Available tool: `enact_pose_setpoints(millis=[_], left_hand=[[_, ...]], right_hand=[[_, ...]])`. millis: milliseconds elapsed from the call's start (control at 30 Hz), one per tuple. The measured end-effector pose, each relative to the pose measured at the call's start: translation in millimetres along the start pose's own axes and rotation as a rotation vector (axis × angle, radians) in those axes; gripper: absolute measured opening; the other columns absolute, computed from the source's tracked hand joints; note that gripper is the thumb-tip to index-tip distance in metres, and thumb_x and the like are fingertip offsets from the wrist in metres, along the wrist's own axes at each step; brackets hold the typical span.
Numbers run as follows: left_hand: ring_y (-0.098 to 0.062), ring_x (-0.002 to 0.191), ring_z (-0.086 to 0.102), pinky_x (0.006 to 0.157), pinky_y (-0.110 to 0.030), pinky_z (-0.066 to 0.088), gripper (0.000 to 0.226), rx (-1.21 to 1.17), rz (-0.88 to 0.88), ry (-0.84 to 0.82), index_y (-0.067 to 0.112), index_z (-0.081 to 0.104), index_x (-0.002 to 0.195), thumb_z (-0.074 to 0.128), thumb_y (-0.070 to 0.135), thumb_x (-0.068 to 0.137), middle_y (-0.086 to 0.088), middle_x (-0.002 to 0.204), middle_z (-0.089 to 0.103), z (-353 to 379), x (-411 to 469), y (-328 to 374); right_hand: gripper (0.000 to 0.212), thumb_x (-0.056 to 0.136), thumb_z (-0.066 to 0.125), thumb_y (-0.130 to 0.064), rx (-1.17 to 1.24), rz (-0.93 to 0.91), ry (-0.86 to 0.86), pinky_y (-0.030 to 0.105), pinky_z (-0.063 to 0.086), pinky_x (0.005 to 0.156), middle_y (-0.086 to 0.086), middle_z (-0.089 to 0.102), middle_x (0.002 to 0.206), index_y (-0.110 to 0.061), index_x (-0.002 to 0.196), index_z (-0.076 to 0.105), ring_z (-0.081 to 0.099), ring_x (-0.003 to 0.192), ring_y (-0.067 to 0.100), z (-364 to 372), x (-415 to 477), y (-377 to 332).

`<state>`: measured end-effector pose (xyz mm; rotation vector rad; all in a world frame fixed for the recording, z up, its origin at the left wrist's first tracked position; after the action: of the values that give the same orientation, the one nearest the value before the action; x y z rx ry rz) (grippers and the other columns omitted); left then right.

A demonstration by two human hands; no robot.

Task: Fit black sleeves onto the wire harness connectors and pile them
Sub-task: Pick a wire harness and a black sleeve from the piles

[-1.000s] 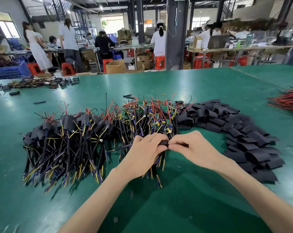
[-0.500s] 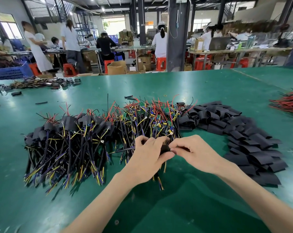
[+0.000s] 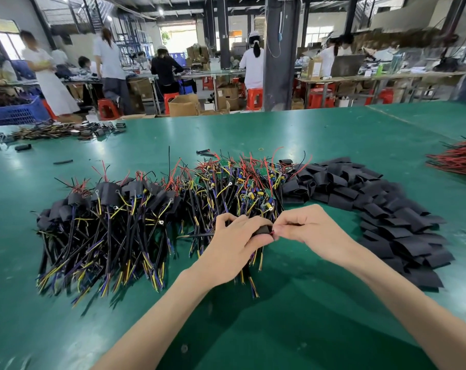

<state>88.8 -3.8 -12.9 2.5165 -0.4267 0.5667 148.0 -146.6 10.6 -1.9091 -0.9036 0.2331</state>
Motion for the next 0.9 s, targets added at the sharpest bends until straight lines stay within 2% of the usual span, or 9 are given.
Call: enact_pose_setpoints(millis=[100, 167, 233, 333, 400, 533, 600, 733, 900], left_hand=[[0.0, 0.098, 0.04, 0.1, -0.017, 0.017, 0.03, -0.051, -0.067, -0.045, 0.04, 0.046, 0.116, 0.045, 0.055, 0.09, 0.02, 0.101, 0.054, -2.1, -2.1, -10.9], [-0.007, 0.102, 0.046, 0.096, -0.021, 0.029, 0.026, -0.092, -0.133, -0.03, 0.031, 0.05, 0.117, 0.056, 0.036, 0.092, 0.012, 0.107, 0.056, -4.5, -2.6, -18.5], [-0.001, 0.094, 0.049, 0.084, -0.017, 0.035, 0.015, -0.113, -0.165, 0.029, 0.026, 0.055, 0.106, 0.057, 0.02, 0.093, 0.011, 0.1, 0.055, -8.2, -2.1, -21.3], [0.006, 0.089, 0.049, 0.079, -0.005, 0.033, 0.008, -0.099, -0.21, 0.069, 0.031, 0.057, 0.09, 0.059, 0.023, 0.092, 0.018, 0.094, 0.049, -12.2, -1.3, -21.3], [0.003, 0.088, 0.05, 0.078, -0.009, 0.035, 0.008, -0.107, -0.206, 0.067, 0.031, 0.059, 0.087, 0.059, 0.024, 0.092, 0.015, 0.09, 0.054, -13.0, -1.3, -19.7], [0.002, 0.069, 0.05, 0.063, -0.012, 0.035, 0.01, -0.152, -0.217, 0.048, 0.024, 0.062, 0.083, 0.058, 0.021, 0.093, 0.016, 0.064, 0.058, -15.1, 0.0, -17.9], [0.001, 0.055, 0.046, 0.057, -0.011, 0.033, 0.011, -0.272, -0.264, 0.044, 0.019, 0.063, 0.082, 0.059, 0.017, 0.092, 0.013, 0.058, 0.055, -16.6, 0.9, -19.7], [-0.002, 0.052, 0.041, 0.054, -0.013, 0.032, 0.014, -0.414, -0.308, 0.011, 0.019, 0.064, 0.081, 0.058, 0.016, 0.093, 0.015, 0.054, 0.052, -18.4, 1.6, -20.4], [-0.001, 0.051, 0.039, 0.054, -0.013, 0.033, 0.016, -0.441, -0.301, -0.053, 0.024, 0.062, 0.079, 0.057, 0.019, 0.093, 0.017, 0.054, 0.053, -16.3, 1.3, -17.5]], right_hand=[[0.023, 0.09, 0.057, -0.005, 0.093, 0.043, 0.036, 0.01, 0.021, 0.043, -0.011, 0.039, 0.041, -0.007, 0.068, 0.064, 0.028, 0.04, 0.002, -5.8, 2.2, 1.8], [0.024, 0.09, 0.055, -0.004, 0.188, 0.125, 0.05, 0.019, 0.016, 0.043, -0.003, 0.032, 0.045, -0.006, 0.068, 0.063, 0.021, 0.044, 0.01, -9.0, 4.9, 9.6], [0.024, 0.091, 0.053, -0.005, 0.285, 0.211, 0.047, 0.019, 0.014, 0.044, 0.003, 0.029, 0.049, -0.004, 0.069, 0.061, 0.018, 0.046, 0.013, -8.3, 6.6, 17.3], [0.026, 0.093, 0.052, -0.008, 0.404, 0.286, 0.052, 0.016, 0.017, 0.041, -0.001, 0.033, 0.047, -0.005, 0.068, 0.058, 0.019, 0.04, 0.009, -9.1, 7.8, 25.5], [0.027, 0.093, 0.05, -0.008, 0.389, 0.308, 0.052, 0.017, 0.023, 0.039, 0.0, 0.041, 0.048, -0.007, 0.067, 0.057, 0.024, 0.039, 0.009, -7.7, 8.2, 28.5], [0.016, 0.09, 0.055, -0.006, -0.029, 0.115, 0.172, 0.023, 0.044, 0.047, -0.002, 0.057, 0.079, -0.023, 0.09, 0.055, 0.046, 0.05, 0.008, 2.2, 6.9, 21.3], [0.038, 0.086, 0.062, -0.005, -0.114, -0.049, 0.192, 0.023, 0.051, 0.059, -0.008, 0.052, 0.098, -0.033, 0.108, 0.049, 0.051, 0.068, 0.005, 10.7, 5.3, 14.6], [0.024, 0.083, 0.07, -0.013, -0.283, -0.277, 0.222, 0.013, 0.046, 0.071, -0.006, 0.056, 0.101, -0.02, 0.104, 0.063, 0.053, 0.086, 0.003, 15.8, 3.4, 5.6], [0.014, 0.078, 0.072, -0.005, 0.119, -0.103, 0.194, 0.019, 0.049, 0.067, 0.001, 0.068, 0.081, -0.017, 0.083, 0.068, 0.065, 0.066, 0.015, 11.9, 5.7, 9.6]])
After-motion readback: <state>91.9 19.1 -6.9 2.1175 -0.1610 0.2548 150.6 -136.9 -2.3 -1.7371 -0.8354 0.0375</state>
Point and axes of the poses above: each hand's wrist, its own x-axis towards the middle knuckle, its own z-axis out of the palm, y = z × x, the point moved 4 cm from there along x, towards the middle knuckle
